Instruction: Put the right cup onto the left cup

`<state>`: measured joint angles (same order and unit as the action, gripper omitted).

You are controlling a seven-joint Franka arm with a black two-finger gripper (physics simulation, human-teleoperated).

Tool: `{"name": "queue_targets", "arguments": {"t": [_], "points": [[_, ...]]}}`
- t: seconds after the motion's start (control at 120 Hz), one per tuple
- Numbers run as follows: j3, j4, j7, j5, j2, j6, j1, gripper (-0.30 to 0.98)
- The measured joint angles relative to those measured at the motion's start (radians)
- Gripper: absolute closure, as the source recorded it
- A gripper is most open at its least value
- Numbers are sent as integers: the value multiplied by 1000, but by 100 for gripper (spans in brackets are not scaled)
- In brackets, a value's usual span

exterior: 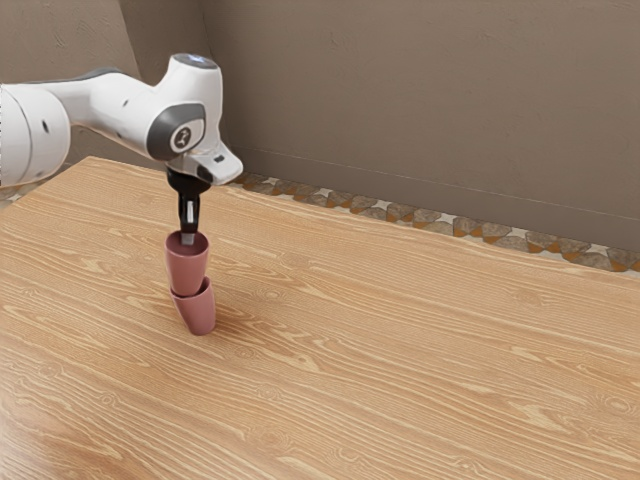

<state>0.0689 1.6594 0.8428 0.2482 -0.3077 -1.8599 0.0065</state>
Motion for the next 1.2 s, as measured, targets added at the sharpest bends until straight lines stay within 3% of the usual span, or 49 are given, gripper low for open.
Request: {"name": "queue_targets", "arguments": {"t": [0.35, 0.533, 0.683, 1.025, 1.2], "points": [[0, -2, 7, 0, -27, -8, 4, 78], [0, -2, 13, -9, -18, -6, 8, 38], [0, -6, 17, -10, 0, 0, 1, 19], [15, -52, 33, -97, 101, 69, -14, 4], [72, -75, 41, -116, 221, 136, -118, 2]]}}
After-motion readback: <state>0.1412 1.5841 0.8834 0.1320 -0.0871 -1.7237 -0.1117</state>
